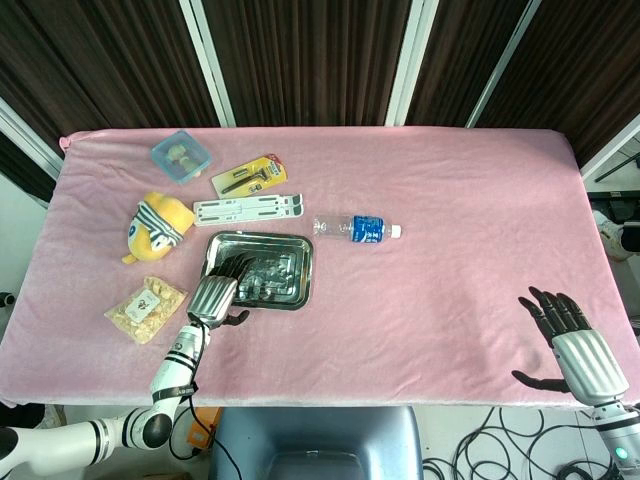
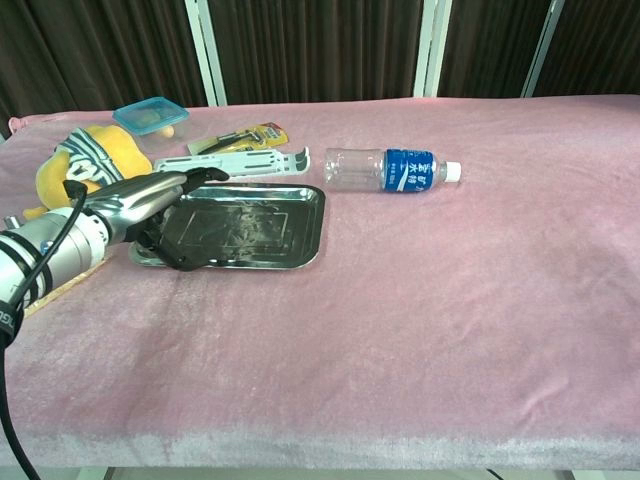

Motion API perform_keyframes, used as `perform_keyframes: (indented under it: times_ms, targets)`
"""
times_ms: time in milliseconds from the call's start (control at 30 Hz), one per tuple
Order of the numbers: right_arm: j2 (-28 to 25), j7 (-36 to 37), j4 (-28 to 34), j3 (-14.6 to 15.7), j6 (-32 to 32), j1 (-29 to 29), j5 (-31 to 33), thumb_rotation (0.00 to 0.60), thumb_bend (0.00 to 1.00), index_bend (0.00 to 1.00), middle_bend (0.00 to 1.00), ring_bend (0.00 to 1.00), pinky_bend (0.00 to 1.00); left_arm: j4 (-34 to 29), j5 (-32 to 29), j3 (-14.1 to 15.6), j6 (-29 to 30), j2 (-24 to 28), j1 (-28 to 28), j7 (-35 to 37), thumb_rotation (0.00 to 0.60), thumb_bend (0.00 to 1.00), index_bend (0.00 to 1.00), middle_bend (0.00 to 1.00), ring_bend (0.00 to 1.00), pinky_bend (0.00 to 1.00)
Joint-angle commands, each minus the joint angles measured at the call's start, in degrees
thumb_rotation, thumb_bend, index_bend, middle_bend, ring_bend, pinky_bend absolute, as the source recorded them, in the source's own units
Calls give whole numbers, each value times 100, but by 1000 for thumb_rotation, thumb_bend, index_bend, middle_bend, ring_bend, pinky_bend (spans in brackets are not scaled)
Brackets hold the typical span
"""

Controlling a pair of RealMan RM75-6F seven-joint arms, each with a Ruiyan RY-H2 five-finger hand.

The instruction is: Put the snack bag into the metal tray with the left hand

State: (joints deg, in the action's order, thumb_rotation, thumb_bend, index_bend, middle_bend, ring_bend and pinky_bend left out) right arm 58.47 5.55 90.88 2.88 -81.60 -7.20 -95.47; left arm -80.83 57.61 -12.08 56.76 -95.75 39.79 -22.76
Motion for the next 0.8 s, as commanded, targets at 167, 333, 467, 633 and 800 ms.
perform_keyframes:
  times_ms: [167,333,467,633,800]
  targets:
    - [3,-5,-6,5,24,-10,-3,600,65,0,0,0,142,-14,-15,19,14,22,0,0,600,276,0,0,0,204]
    - [5,-51,14,-3,83,-37,22,600,64,0,0,0,143,-73,3,41,111,100,-32,-4,600,275,0,0,0,209]
    - [10,-94,35,-1,109,-34,52,600,65,0,0,0,142,-162,65,112,186,204,-84,-25,600,276,0,0,0,219]
    - [19,-141,43,7,148,-43,60,600,64,0,0,0,142,-383,142,302,488,522,-288,-258,600,277,0,0,0,221]
    - [7,-209,76,26,200,-43,84,600,65,0,0,0,143,-685,26,443,889,844,-579,-537,600,291,0,0,0,222]
